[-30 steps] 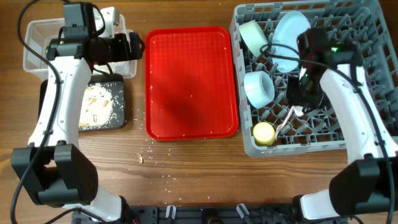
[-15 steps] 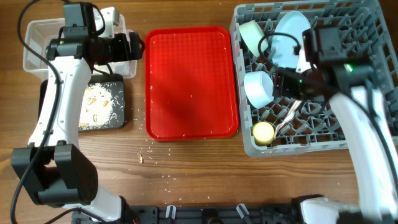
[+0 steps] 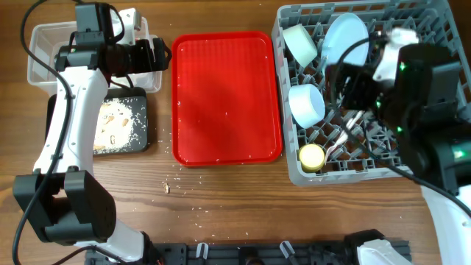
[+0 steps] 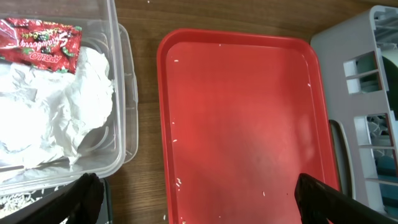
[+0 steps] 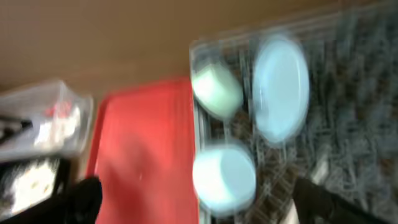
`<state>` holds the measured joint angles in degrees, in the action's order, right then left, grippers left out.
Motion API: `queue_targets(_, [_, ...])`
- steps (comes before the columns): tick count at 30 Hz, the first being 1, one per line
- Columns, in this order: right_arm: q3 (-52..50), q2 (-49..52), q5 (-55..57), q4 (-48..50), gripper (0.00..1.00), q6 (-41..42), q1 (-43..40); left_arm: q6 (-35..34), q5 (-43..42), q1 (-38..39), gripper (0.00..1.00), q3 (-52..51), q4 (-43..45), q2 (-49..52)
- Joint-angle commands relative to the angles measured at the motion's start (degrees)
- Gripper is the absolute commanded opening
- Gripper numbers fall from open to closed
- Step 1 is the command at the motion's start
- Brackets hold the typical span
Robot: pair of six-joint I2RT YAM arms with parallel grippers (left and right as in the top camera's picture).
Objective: Sort waste into correct bins and load items into the dishwasher rack
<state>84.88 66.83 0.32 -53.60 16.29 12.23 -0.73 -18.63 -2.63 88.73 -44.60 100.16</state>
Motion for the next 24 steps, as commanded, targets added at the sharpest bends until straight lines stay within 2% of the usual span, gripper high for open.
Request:
queue_targets(1, [-11.04,-6.27,-0.55,12.59,1.0,-12.04,-2.75,0.28,0.31,0.22,1.0,0.76,0.15,-0.61])
queue_targets(5, [-35.21,-22.6,-9.75,30.75,1.0,-11.85,-11.3,0.28,0.28,0.22,1.0,0.76,0.15,-0.61])
queue_targets(9, [-58.42,-43.47,-12.02,39.87,0.99,-11.78,-16.68,0.31,0.31,0.22,1.0,0.76,0.15,-0.61])
queue_targets(13, [-70.69,-55.87,-10.23,45.86,1.0,-11.82,-17.14,0.28,0.31,0.22,1.0,0.76,0.15,-0.61])
queue_targets(16, [-77.07,-60.7,-10.29,51.43,1.0,-11.78,-17.14,0.28,0.31,0.22,1.0,0.76,0.15,-0.61])
queue_targets(24, [-84.63,-66.66,-9.38,54.4,1.0,-11.65,-17.11,0.28,0.28,0.22,1.0,0.76,0.15,-0.61])
